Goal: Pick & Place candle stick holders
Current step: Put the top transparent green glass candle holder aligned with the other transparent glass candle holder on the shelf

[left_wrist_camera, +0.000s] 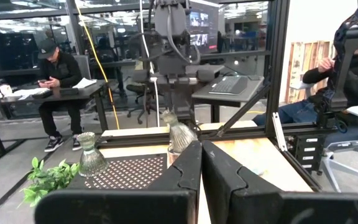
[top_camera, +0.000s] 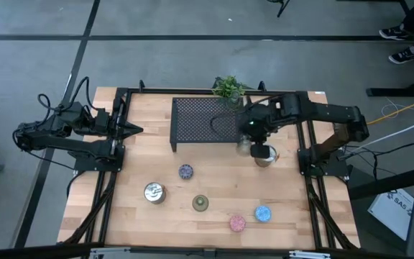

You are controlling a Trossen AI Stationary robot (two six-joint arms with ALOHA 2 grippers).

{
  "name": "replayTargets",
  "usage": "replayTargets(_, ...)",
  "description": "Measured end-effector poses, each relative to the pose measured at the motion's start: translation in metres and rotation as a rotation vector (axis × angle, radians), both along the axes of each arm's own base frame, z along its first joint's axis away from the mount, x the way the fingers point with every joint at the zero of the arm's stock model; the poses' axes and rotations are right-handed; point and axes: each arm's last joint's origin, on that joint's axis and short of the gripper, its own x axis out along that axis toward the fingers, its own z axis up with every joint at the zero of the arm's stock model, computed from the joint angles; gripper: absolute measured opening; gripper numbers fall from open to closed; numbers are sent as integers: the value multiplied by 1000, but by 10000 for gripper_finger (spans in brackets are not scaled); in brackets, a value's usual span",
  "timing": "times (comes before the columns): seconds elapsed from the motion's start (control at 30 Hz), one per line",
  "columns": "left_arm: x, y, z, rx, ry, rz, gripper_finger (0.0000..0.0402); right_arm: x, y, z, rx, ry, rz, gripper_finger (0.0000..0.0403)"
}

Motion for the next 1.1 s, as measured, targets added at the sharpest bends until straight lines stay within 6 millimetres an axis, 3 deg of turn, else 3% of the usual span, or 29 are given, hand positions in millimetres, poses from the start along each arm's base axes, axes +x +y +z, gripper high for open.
replayTargets(0.3,0,0,0,0,0,0,7,-29,-16,24,16,-105,-130,26)
replayTargets(0.53,0,0,0,0,0,0,6,-21,-21,16,-5,-58,-124,26)
replayTargets(1.1,0,0,0,0,0,0,8,-5,-37,17,-56,-161,-73,26)
